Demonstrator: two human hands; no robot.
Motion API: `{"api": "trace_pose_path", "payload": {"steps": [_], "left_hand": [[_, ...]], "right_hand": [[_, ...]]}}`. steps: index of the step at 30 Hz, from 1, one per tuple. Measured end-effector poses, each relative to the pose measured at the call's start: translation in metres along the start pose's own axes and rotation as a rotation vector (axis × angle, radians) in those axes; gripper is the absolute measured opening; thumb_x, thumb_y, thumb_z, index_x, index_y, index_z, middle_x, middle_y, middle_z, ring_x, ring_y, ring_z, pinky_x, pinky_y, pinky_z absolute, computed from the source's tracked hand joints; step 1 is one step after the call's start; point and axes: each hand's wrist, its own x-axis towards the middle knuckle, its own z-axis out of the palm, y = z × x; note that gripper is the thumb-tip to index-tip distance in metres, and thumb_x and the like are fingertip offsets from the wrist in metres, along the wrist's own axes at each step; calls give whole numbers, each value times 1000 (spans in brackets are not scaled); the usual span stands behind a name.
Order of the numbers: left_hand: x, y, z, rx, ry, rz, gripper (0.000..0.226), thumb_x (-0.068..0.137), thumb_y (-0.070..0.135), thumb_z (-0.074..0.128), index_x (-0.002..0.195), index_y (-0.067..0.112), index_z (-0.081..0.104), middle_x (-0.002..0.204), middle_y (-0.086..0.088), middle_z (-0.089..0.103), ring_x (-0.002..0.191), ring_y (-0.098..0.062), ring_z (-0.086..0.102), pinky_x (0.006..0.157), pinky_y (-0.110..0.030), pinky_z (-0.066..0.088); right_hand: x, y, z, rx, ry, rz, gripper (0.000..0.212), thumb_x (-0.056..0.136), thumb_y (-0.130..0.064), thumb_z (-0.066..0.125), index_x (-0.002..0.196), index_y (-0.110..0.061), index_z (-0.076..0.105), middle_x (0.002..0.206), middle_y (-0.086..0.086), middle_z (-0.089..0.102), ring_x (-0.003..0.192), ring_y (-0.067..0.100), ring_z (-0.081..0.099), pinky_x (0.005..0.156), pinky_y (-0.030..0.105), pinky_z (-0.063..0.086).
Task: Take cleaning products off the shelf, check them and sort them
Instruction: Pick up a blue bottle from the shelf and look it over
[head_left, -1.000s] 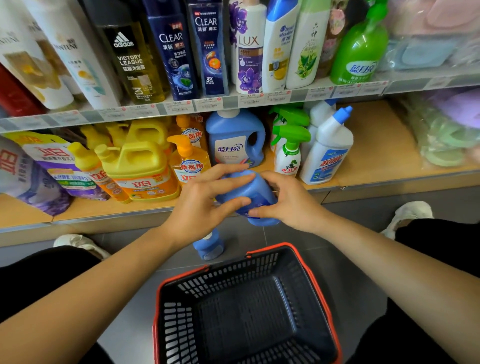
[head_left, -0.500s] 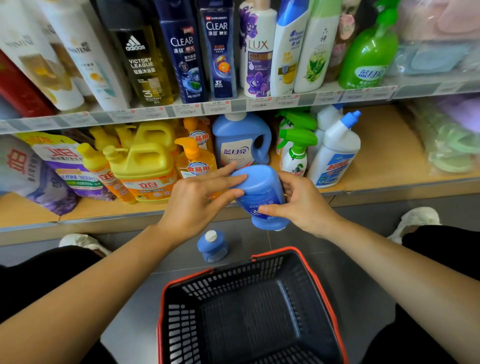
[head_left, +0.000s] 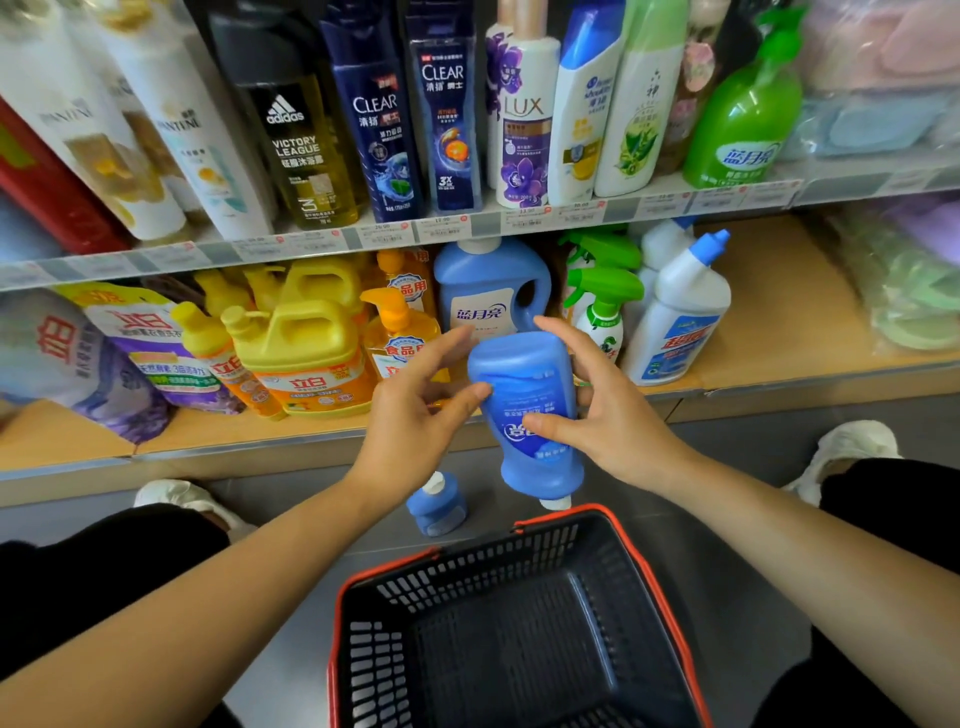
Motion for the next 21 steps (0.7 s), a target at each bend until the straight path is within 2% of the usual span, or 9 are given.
{"api": "trace_pose_path", "payload": {"steps": [2,5,7,11,14,17,19,21], "left_hand": [[-7,-12,3,69,-125,-57,68,91,10,74,149,25,43,129,13,64,99,-6,72,80,-19,57],[-19,-31,11,141,-398,-225,68,86,22,80,145,24,48,130,8,65,120,-8,62,97,-30,54],[-23,-37,19,58,-455,-302,60,83,19,82,137,18,55,130,2,67,122,-13,62,104,-36,51],[-20,-41,28,-216,-341,-430,53,80,-2,80,127,1,55,122,-18,70,109,-23,68,98,-37,56],[-19,-47,25,-250,-266,-428,49,76,-2,84,117,-1,57,113,-18,71,101,-21,69,84,-34,60],[-14,-52,18,-163,-148,-361,50,73,-2,87,114,1,57,105,-10,70,91,-12,69,78,-26,56],[-7,-54,11,-55,-99,-280,50,74,-2,86,116,2,59,107,-6,69,92,-11,67,82,-24,54],[0,-56,5,80,-88,-186,49,75,4,88,117,8,63,108,-1,69,95,-10,64,86,-23,51]], "right_hand": [[0,4,-2,0,45,14,78,81,-12,82,142,-37,42,136,-7,56,118,18,63,88,42,60],[0,7,-6,90,124,32,74,77,-13,85,134,-36,45,128,-2,61,112,21,66,86,42,60],[0,6,-6,184,187,48,71,73,-19,86,129,-39,46,124,1,63,110,23,67,83,43,60],[4,8,-7,275,286,96,70,66,-24,88,122,-37,49,125,7,61,110,25,66,80,45,60],[10,15,-17,232,351,203,66,64,-10,90,114,-28,51,117,13,62,98,24,65,77,44,59],[13,32,-28,184,301,400,56,71,-2,87,113,-19,54,116,12,65,98,22,69,77,48,61],[14,44,-32,84,205,523,49,75,-6,85,116,-17,60,113,7,71,98,18,71,72,38,62],[17,58,-31,-111,115,583,37,78,-7,82,112,-15,69,106,5,74,100,20,70,75,38,61]]}}
